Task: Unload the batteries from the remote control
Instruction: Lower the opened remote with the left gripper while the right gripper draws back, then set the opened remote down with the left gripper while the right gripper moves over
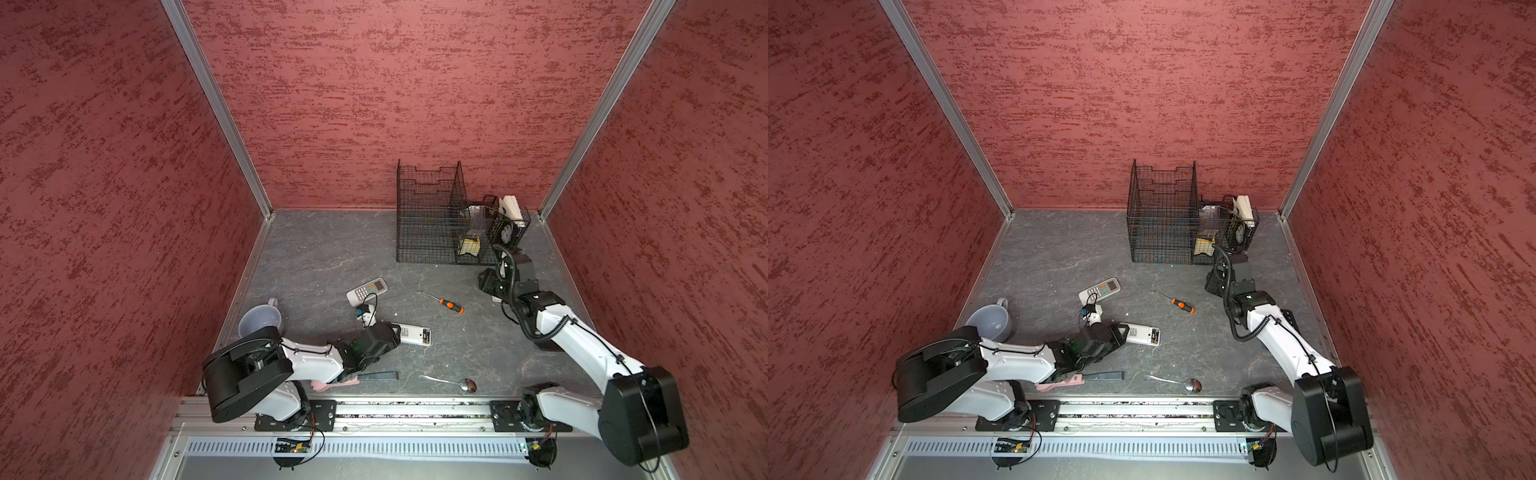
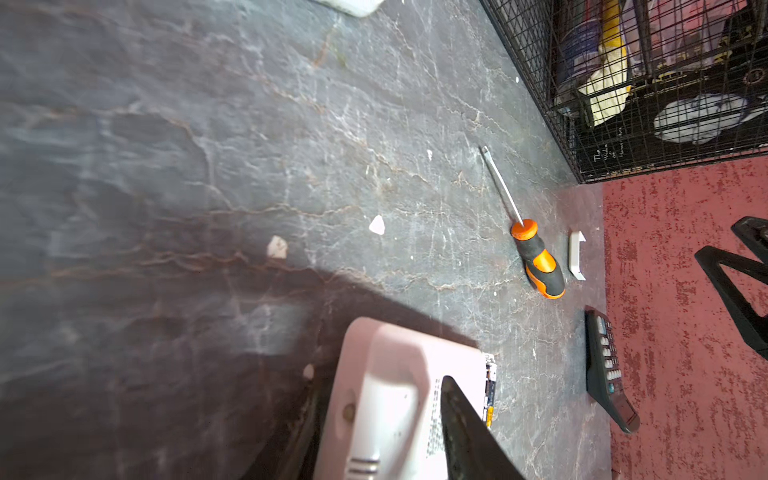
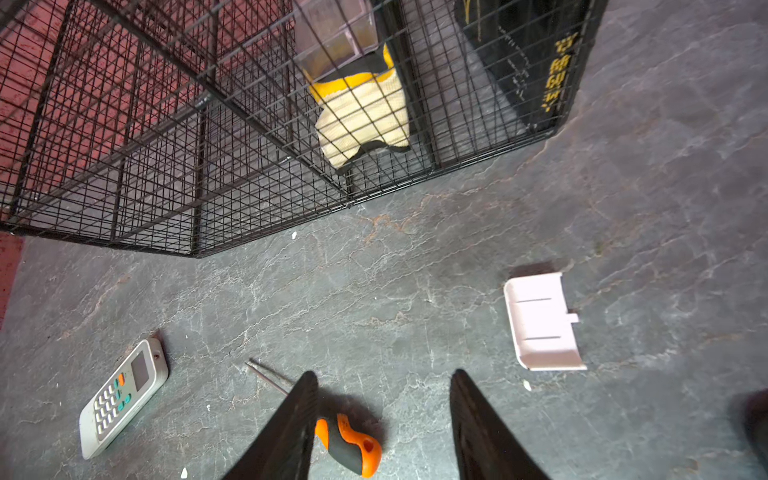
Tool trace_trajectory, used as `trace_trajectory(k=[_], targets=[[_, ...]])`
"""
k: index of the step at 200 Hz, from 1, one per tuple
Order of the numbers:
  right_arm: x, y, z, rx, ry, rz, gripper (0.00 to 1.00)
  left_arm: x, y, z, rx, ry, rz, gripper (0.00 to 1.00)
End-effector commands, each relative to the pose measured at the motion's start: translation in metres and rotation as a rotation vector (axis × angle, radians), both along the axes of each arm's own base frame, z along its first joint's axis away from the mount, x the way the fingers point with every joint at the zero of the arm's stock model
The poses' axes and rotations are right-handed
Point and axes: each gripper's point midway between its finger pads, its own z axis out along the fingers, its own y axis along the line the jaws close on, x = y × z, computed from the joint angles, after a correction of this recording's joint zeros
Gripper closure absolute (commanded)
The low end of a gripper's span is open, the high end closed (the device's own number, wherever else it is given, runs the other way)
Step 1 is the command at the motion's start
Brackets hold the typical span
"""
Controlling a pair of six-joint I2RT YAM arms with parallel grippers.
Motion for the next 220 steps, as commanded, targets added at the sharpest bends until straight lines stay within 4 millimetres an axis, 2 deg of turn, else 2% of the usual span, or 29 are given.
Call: trace_trajectory(k=[1,47,73,87,112,137,157,171,220], targets=[[0.013,0.007,0.016,0.014,-0.054,-0.005,0.46,-0.006,0.015,-0.007,0.058,0.019,0.012,0.53],[0.011,0.021,0.019,0.031,-0.066,0.029,0.45,-0.017,0.029,-0.012,0.091,0.062,0.01,0.51],[0.001,0.04,0.019,0.015,-0.047,0.084,0.52,-0.018,0.035,-0.008,0.101,0.07,-0.005,0.52],[-0.012,0.056,0.014,-0.016,-0.016,0.126,0.63,-0.014,0.036,0.004,0.105,0.054,-0.026,0.52],[-0.042,0.085,-0.001,-0.073,0.052,0.22,0.87,0.001,0.036,0.032,0.127,0.011,-0.068,0.52],[-0.073,0.11,-0.015,-0.089,0.111,0.298,1.0,0.019,0.035,0.056,0.127,-0.026,-0.115,0.54],[-0.098,0.129,-0.026,-0.086,0.16,0.347,1.0,0.033,0.03,0.066,0.117,-0.04,-0.152,0.58],[-0.114,0.136,-0.035,-0.098,0.198,0.364,1.0,0.04,0.023,0.065,0.106,-0.035,-0.18,0.58],[-0.158,0.164,-0.066,-0.056,0.301,0.439,1.0,0.058,-0.004,0.047,0.077,-0.008,-0.252,0.6]])
